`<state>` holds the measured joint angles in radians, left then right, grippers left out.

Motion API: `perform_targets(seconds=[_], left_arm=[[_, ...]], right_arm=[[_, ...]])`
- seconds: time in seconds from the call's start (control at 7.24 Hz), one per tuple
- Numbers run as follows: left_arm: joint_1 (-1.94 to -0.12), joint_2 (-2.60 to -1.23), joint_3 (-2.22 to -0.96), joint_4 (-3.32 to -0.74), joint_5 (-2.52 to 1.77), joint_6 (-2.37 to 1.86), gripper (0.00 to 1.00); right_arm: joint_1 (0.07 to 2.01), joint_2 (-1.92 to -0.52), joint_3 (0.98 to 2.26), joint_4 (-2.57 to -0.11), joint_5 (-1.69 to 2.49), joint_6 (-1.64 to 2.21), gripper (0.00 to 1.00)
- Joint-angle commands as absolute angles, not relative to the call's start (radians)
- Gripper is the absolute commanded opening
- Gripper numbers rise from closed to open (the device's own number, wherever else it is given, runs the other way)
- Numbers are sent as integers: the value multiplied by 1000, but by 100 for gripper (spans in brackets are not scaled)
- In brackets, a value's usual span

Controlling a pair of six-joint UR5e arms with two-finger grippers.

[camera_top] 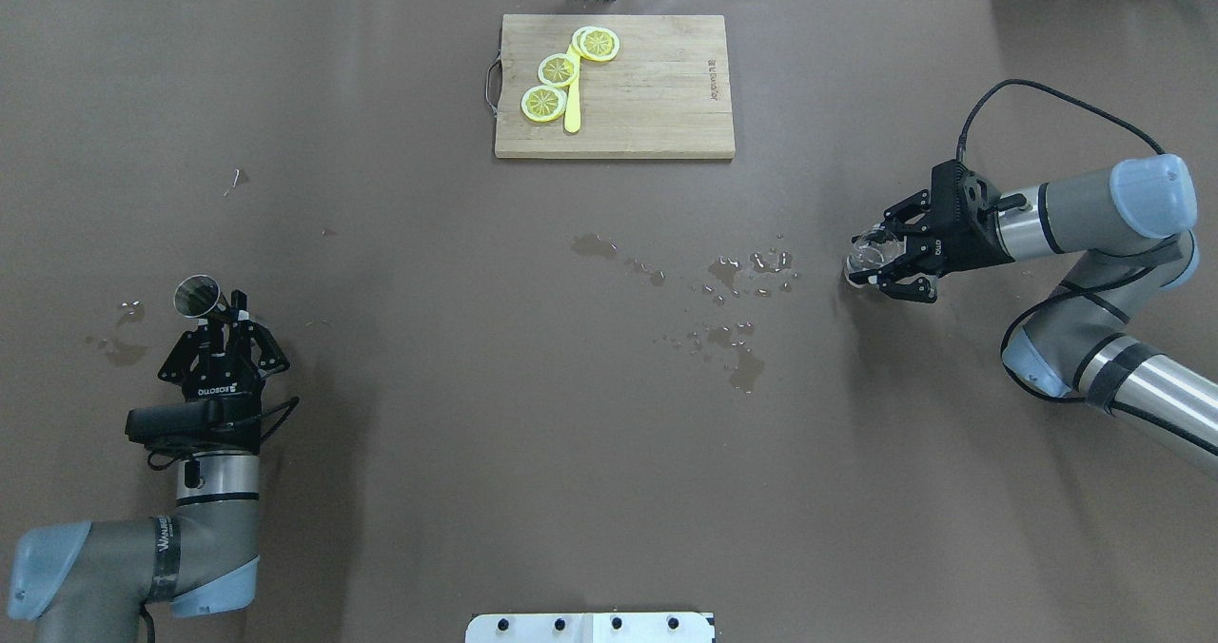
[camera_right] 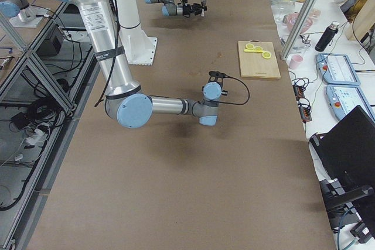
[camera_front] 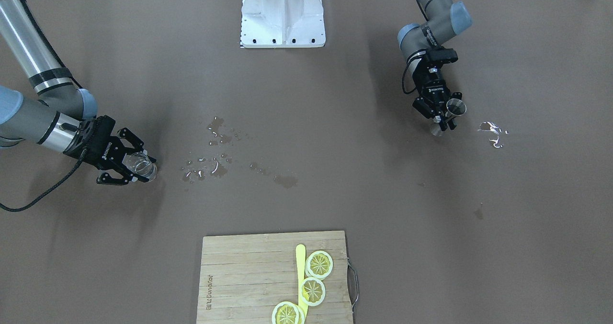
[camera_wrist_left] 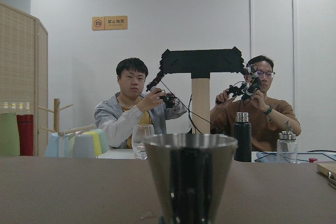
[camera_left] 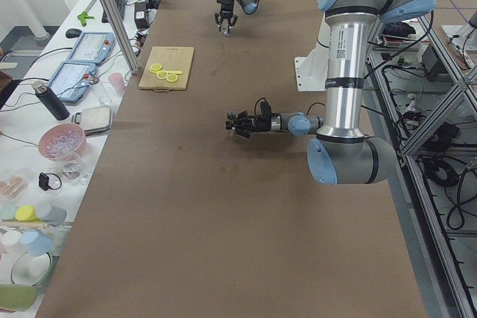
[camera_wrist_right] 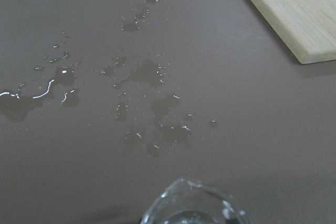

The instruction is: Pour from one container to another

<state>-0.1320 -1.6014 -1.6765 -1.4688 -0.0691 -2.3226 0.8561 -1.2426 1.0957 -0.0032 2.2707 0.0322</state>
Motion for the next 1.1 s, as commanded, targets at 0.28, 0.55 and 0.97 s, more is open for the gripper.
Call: perform_targets(seconds=[0.28, 0.55, 0.97], left_arm=[[-118, -1601, -1671, -1396, -6, -2342, 99], [-117, -1600, -1678, -1396, -6, -2342, 99], [-107, -1586, -1689, -1396, -5, -2342, 99]], right_arm=[[850, -1241, 1095, -3, 2256, 32, 51], [850, -1243, 1095, -2, 2256, 32, 100], [850, -1243, 1097, -2, 2258, 32, 100]])
